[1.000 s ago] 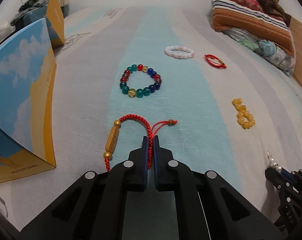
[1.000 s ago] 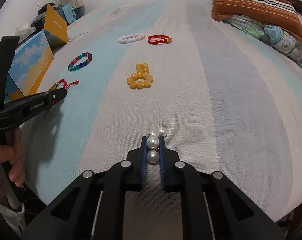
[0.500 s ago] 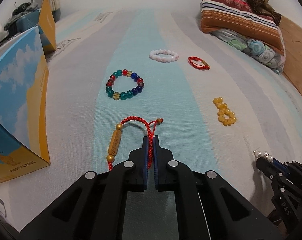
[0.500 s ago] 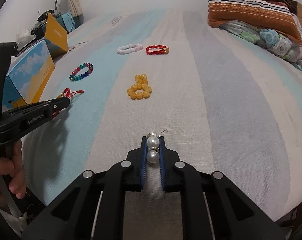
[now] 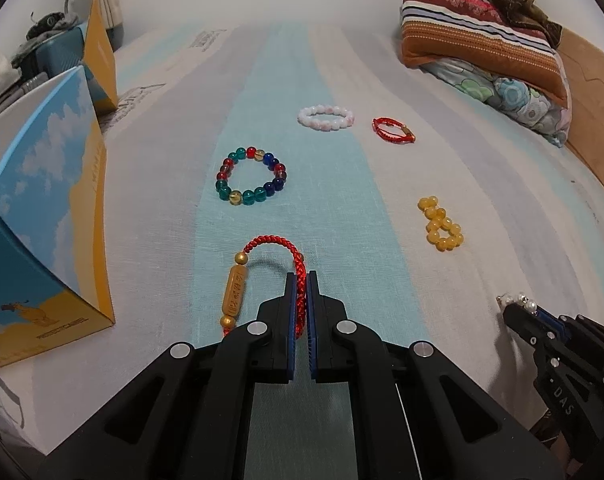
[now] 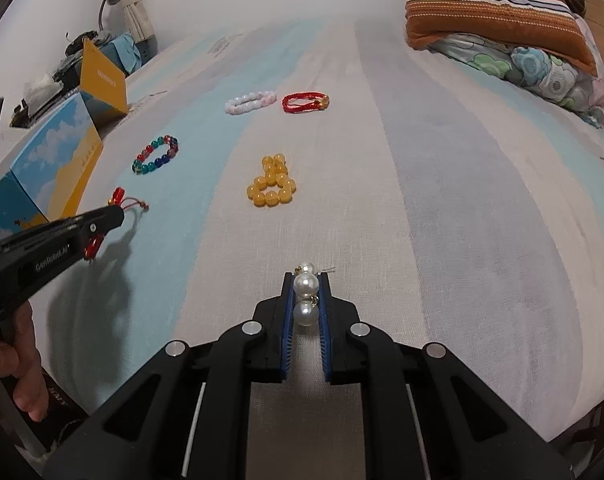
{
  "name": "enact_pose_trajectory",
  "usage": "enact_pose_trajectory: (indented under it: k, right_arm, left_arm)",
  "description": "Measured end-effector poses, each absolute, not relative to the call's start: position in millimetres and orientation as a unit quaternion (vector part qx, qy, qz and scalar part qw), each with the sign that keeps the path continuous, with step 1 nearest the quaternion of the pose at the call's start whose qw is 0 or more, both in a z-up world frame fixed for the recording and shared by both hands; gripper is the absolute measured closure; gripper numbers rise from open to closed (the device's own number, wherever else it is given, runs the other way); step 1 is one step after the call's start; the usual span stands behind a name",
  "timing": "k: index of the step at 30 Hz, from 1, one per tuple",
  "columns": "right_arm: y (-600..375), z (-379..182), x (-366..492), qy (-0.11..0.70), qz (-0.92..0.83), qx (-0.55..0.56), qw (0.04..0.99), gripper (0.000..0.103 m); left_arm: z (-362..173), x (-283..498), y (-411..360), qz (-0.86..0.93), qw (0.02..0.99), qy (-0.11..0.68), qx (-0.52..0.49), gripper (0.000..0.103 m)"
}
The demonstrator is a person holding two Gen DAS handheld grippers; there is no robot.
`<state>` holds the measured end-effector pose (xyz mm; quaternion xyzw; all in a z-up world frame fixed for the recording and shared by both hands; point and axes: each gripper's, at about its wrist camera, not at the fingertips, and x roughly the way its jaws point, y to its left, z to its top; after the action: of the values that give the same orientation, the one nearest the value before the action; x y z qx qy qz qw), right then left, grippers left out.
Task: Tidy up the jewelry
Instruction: 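Carry the pearl earring and red string bracelet over the box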
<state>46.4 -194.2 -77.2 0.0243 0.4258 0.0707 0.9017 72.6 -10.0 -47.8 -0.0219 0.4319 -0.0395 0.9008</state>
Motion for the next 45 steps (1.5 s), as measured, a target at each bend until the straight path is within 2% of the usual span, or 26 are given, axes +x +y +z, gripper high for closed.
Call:
enact_pose_trajectory:
  k: [22, 35, 45]
  right_arm:
    - [-186, 7, 61, 0.384, 0.088, 0.056, 0.917, 0.093]
    - [-116, 57, 80, 0.358, 0.112, 0.023, 0.927, 0.093]
    - [-36, 85, 91, 0.342, 0.156, 0.002, 0.927, 0.093]
  left_arm:
    - [10, 56, -1, -0.037, 0.907, 0.417, -0.034, 0.099]
    - [68, 58, 38, -0.014, 0.924, 0.381, -0.029, 0.099]
    - [105, 47, 113, 0.040, 0.930, 0.362, -0.042, 0.099]
